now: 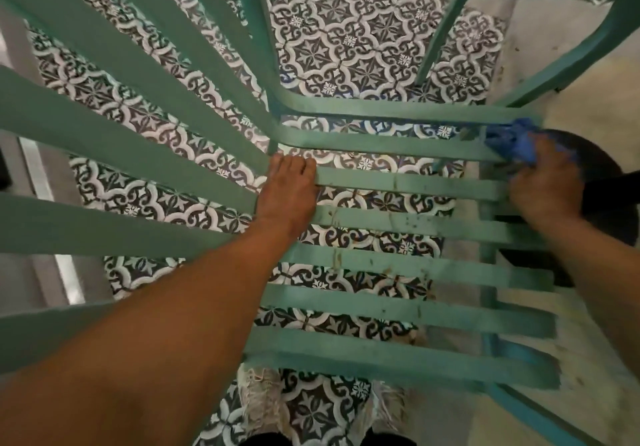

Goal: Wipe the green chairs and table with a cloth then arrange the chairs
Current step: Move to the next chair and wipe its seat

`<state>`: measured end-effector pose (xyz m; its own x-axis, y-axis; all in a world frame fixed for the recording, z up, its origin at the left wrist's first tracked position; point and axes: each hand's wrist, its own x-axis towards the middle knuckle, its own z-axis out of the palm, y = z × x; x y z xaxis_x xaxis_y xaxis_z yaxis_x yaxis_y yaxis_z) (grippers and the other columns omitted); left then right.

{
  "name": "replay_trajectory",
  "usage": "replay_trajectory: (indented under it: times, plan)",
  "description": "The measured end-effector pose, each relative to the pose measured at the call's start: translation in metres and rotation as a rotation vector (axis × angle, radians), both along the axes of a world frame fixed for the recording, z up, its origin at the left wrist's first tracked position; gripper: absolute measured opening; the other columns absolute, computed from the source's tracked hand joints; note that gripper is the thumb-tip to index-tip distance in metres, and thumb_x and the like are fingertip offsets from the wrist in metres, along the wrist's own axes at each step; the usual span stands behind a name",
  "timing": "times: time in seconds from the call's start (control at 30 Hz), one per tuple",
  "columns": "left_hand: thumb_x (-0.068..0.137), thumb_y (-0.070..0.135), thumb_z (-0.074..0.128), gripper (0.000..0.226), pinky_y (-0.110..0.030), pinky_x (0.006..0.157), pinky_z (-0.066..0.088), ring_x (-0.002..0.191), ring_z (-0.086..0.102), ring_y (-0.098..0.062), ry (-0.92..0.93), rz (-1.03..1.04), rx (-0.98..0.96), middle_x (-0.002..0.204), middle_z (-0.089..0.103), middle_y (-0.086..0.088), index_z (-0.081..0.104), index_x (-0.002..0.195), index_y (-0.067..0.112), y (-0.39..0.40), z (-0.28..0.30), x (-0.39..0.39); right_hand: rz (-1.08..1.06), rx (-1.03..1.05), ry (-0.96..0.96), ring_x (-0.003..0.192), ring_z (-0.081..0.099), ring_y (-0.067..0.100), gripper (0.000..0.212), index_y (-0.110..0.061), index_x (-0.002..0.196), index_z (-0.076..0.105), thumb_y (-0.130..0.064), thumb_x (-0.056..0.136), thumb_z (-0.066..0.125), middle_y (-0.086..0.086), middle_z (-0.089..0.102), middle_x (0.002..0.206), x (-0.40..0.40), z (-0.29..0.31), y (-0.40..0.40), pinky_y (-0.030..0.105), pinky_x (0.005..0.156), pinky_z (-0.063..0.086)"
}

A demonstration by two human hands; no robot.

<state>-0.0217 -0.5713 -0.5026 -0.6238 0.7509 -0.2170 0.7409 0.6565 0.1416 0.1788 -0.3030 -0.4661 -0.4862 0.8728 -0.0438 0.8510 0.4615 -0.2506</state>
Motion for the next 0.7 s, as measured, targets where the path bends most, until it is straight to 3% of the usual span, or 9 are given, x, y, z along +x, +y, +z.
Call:
replay_trajectory:
  times: [0.1,0.23,0.3,0.37,0.4,0.5,0.63,0.7]
  plan:
    - [0.095,0.029,0.049,0.048,-0.042,0.117,0.015,0.123,0.041,-0.032,-0.014,0.023,0.027,0.128,0.053,-0.016,0.043,0.136,0.003,0.001,0.002,0.002,0.066,-0.007,0.014,0.12,0.046,0.041,0.034,-0.008,0.126,0.053,-0.007,0.092,0.048,0.021,0.053,0.13,-0.066,-0.01,-0.042,0.052,0.101,0.037]
    - [0.093,0.013,0.055,0.043,-0.042,0.109,0.033,0.119,0.049,-0.032,-0.073,0.128,0.032,0.128,0.055,-0.018,0.047,0.133,0.001,-0.006,0.0,0.006,0.568,-0.153,0.04,0.122,0.047,0.029,0.043,-0.023,0.133,0.053,-0.021,0.09,0.054,0.007,0.055,0.131,-0.19,-0.016,-0.175,0.041,0.104,0.035]
    - [0.093,0.007,0.055,0.043,-0.043,0.106,0.037,0.12,0.049,-0.036,-0.07,0.136,0.028,0.131,0.053,-0.022,0.048,0.134,-0.003,-0.007,0.0,0.006,0.591,-0.17,0.099,0.116,0.047,0.032,0.045,-0.029,0.134,0.054,-0.028,0.089,0.054,0.012,0.055,0.124,-0.209,-0.018,-0.187,0.04,0.096,0.038]
    - [0.092,0.009,0.055,0.037,-0.045,0.107,0.032,0.116,0.047,-0.038,-0.05,0.081,0.064,0.122,0.057,-0.026,0.054,0.126,-0.004,-0.005,-0.002,0.004,0.65,-0.072,0.124,0.102,0.053,0.036,0.04,-0.029,0.126,0.06,-0.025,0.086,0.057,0.017,0.057,0.109,-0.183,-0.02,-0.163,0.038,0.076,0.042]
    - [0.091,0.013,0.055,0.036,-0.045,0.108,0.03,0.113,0.046,-0.037,-0.022,0.038,0.074,0.117,0.059,-0.024,0.056,0.123,-0.002,-0.004,-0.004,0.002,0.677,-0.011,0.121,0.093,0.054,0.036,0.035,-0.025,0.121,0.063,-0.023,0.086,0.058,0.019,0.056,0.1,-0.159,-0.023,-0.144,0.034,0.065,0.037]
    - [0.091,0.018,0.056,0.036,-0.042,0.108,0.027,0.113,0.043,-0.033,-0.009,0.034,0.074,0.116,0.057,-0.018,0.054,0.124,0.001,-0.002,-0.001,0.0,0.532,0.107,0.038,0.084,0.054,0.038,0.031,-0.018,0.119,0.059,-0.026,0.09,0.051,0.024,0.053,0.095,-0.069,-0.025,-0.072,0.034,0.06,0.035]
    - [0.093,0.016,0.053,0.038,-0.042,0.11,0.026,0.116,0.043,-0.034,0.014,0.024,0.129,0.118,0.057,-0.018,0.053,0.127,0.001,-0.004,0.0,0.003,-0.031,0.092,-0.133,0.099,0.05,0.052,0.049,-0.016,0.134,0.045,-0.038,0.091,0.039,0.035,0.044,0.115,0.042,0.008,-0.011,0.054,0.081,0.044]
    - [0.093,0.014,0.051,0.037,-0.04,0.109,0.025,0.113,0.044,-0.033,0.014,0.015,0.138,0.117,0.058,-0.019,0.053,0.127,0.0,-0.004,-0.002,0.003,-0.146,0.081,-0.195,0.104,0.049,0.053,0.044,-0.014,0.135,0.04,-0.034,0.096,0.042,0.034,0.041,0.119,0.044,0.014,-0.033,0.055,0.085,0.043]
